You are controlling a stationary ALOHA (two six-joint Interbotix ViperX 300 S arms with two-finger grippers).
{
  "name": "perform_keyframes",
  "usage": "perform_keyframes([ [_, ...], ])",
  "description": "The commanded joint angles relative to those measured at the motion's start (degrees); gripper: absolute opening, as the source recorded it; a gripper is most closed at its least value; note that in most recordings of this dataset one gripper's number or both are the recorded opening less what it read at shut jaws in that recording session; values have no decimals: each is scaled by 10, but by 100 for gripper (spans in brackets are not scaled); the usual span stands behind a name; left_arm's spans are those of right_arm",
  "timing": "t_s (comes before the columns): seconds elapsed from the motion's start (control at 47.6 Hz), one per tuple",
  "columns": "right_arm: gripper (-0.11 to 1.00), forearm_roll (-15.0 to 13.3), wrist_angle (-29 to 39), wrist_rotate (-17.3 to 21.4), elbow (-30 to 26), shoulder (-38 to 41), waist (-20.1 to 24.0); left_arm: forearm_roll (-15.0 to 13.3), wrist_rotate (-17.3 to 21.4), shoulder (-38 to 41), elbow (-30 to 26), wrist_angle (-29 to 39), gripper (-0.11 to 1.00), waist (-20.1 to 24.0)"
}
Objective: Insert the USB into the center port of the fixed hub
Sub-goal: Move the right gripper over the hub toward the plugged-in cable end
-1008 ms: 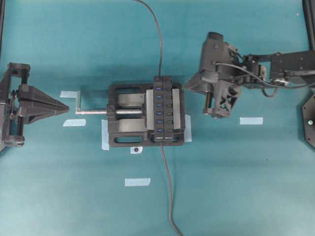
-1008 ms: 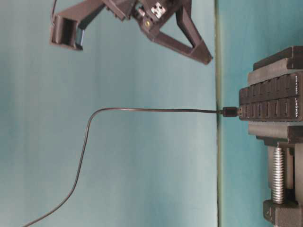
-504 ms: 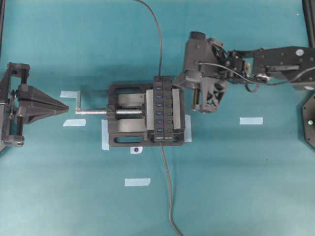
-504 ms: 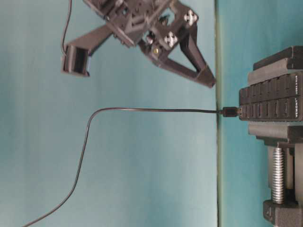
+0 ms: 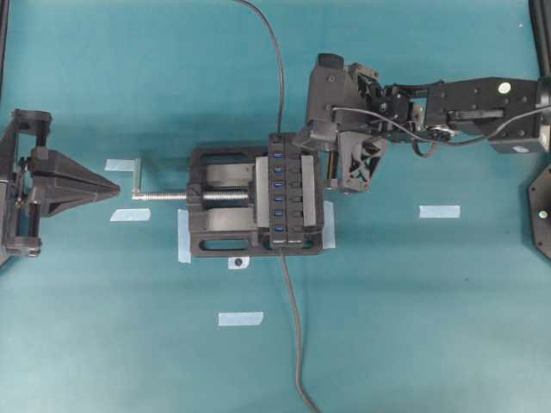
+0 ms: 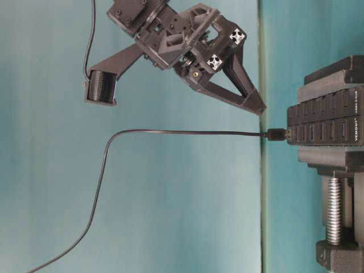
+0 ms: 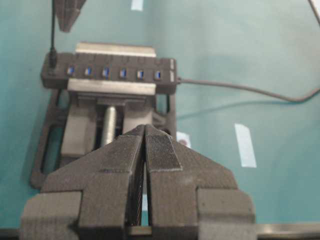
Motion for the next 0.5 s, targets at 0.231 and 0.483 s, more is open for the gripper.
perform_keyframes([
  [0.231, -1, 0, -16, -4, -15, -7, -3, 1, 0, 3, -11, -3, 0, 0],
  [0.483, 11, 0, -18, -1, -17, -4, -7, 1, 1, 3, -11, -3, 0, 1],
])
